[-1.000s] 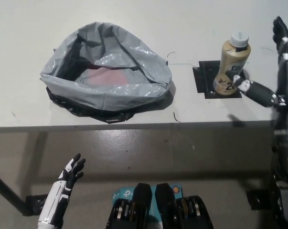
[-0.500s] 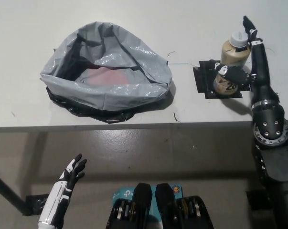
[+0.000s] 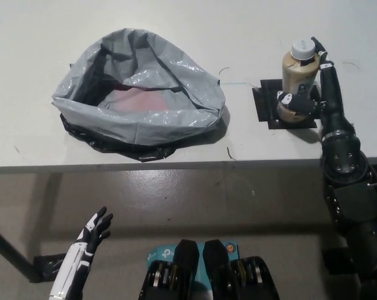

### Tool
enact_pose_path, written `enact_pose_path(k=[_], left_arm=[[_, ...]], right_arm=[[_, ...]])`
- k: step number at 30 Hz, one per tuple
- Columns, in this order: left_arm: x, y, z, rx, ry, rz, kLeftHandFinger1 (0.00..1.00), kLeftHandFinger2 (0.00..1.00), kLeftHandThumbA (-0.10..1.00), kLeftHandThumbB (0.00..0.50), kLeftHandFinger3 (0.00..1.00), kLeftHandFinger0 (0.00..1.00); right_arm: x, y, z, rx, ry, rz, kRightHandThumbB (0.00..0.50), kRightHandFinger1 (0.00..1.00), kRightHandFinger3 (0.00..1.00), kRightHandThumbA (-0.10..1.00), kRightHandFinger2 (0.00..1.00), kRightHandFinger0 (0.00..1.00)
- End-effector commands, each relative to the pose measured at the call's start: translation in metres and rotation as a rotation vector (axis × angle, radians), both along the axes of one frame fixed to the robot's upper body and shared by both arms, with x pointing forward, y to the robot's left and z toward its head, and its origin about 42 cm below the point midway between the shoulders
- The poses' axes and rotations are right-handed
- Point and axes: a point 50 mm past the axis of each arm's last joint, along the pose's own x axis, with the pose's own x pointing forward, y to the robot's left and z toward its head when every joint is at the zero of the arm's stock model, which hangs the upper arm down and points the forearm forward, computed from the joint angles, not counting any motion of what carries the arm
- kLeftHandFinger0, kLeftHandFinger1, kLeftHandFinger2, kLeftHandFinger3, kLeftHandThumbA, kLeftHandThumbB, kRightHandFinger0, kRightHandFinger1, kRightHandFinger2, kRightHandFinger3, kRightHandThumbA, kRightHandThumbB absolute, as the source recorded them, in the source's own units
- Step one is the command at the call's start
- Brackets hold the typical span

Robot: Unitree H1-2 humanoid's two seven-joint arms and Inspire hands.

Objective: Use the right hand to pick up a bottle of protein shake and place it into a plastic bag on the left side

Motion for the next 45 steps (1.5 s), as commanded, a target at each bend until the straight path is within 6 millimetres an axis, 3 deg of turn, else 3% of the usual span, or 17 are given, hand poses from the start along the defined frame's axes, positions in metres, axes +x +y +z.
enact_pose_path(k=[1, 5, 7, 9, 10, 11, 12, 13, 14, 17, 29, 31, 32, 33, 36, 41, 45], left_arm=[[-0.002, 0.007, 0.012, -0.010, -0.063, -0.014, 1.00, 1.00, 1.00, 0.264, 1.00, 1.00], [-0.003, 0.008, 0.010, -0.012, -0.056, -0.014, 1.00, 1.00, 1.00, 0.265, 1.00, 1.00], [-0.004, 0.007, 0.008, -0.013, -0.054, -0.015, 1.00, 1.00, 1.00, 0.257, 1.00, 1.00], [-0.004, 0.007, 0.009, -0.010, -0.051, -0.013, 1.00, 1.00, 1.00, 0.259, 1.00, 1.00], [-0.004, 0.007, 0.009, -0.011, -0.050, -0.016, 1.00, 1.00, 1.00, 0.259, 1.00, 1.00], [-0.004, 0.007, 0.010, -0.010, -0.052, -0.018, 1.00, 1.00, 1.00, 0.257, 1.00, 1.00], [-0.003, 0.007, 0.010, -0.011, -0.054, -0.019, 1.00, 1.00, 1.00, 0.262, 1.00, 1.00], [-0.002, 0.007, 0.011, -0.011, -0.056, -0.020, 1.00, 1.00, 1.00, 0.263, 1.00, 1.00], [-0.001, 0.008, 0.012, -0.009, -0.055, -0.020, 1.00, 1.00, 1.00, 0.273, 1.00, 1.00], [0.001, 0.009, 0.013, -0.006, -0.064, -0.026, 1.00, 1.00, 1.00, 0.273, 1.00, 1.00], [-0.002, 0.009, 0.009, -0.030, -0.040, -0.025, 1.00, 1.00, 1.00, 0.242, 1.00, 1.00], [0.000, 0.009, 0.009, -0.035, -0.043, -0.032, 1.00, 1.00, 1.00, 0.259, 1.00, 1.00], [0.002, 0.009, 0.010, -0.035, -0.047, -0.033, 1.00, 1.00, 1.00, 0.260, 1.00, 1.00], [0.002, 0.010, 0.011, -0.030, -0.050, -0.031, 1.00, 1.00, 1.00, 0.260, 1.00, 1.00], [-0.002, 0.009, 0.011, -0.032, -0.047, -0.036, 1.00, 1.00, 1.00, 0.260, 1.00, 1.00], [0.000, 0.008, 0.011, -0.028, -0.039, -0.030, 1.00, 1.00, 1.00, 0.268, 1.00, 1.00], [-0.002, 0.009, 0.011, -0.036, -0.027, -0.031, 1.00, 1.00, 1.00, 0.305, 1.00, 1.00]], right_arm=[[0.019, 0.011, 0.042, 0.082, -0.098, 0.003, 0.441, 1.00, 1.00, 0.89, 1.00, 1.00], [0.026, 0.020, 0.042, 0.154, -0.059, 0.015, 0.463, 1.00, 1.00, 0.90, 1.00, 1.00], [0.030, 0.027, 0.039, 0.312, -0.035, 0.044, 0.479, 1.00, 1.00, 0.76, 1.00, 1.00], [0.034, 0.031, 0.039, 0.431, 0.001, 0.032, 0.462, 0.68, 1.00, 0.65, 0.89, 0.60], [0.037, 0.032, 0.039, 0.543, 0.029, 0.044, 0.463, 0.21, 0.68, 0.51, 0.42, 0.14], [0.038, 0.032, 0.040, 0.587, 0.038, 0.045, 0.450, 0.05, 0.45, 0.50, 0.30, 0.01], [0.039, 0.033, 0.042, 0.654, 0.036, 0.030, 0.430, 0.01, 0.25, 0.41, 0.18, 0.00], [0.040, 0.033, 0.044, 0.685, 0.035, 0.028, 0.420, 0.00, 0.16, 0.38, 0.16, 0.00], [0.041, 0.034, 0.046, 0.753, 0.035, 0.038, 0.386, 0.02, 0.02, 0.27, 0.26, 0.00], [0.041, 0.033, 0.048, 0.763, 0.029, 0.049, 0.357, 0.11, 0.00, 0.25, 0.45, 0.00], [0.032, 0.032, 0.053, 0.686, -0.030, 0.093, 0.248, 0.15, 0.01, 0.00, 0.47, 0.00], [0.029, 0.042, 0.070, 0.662, -0.074, 0.144, 0.244, 0.17, 0.07, -0.05, 0.48, 0.00], [0.029, 0.044, 0.074, 0.657, -0.081, 0.154, 0.347, 0.18, 0.03, 0.01, 0.46, 0.00], [0.027, 0.051, 0.081, 0.626, -0.101, 0.195, 0.266, 0.12, 0.02, -0.01, 0.40, 0.00], [0.015, 0.083, 0.110, 0.423, -0.160, 0.334, 0.231, 0.23, 0.03, 0.05, 0.52, 0.00], [-0.001, 0.134, 0.155, 0.219, -0.221, 0.474, 0.244, 0.27, 0.43, 0.05, 0.51, 0.00], [-0.012, 0.184, 0.189, -0.010, -0.261, 0.512, 0.240, 0.19, 0.33, 0.09, 0.40, 0.00]])
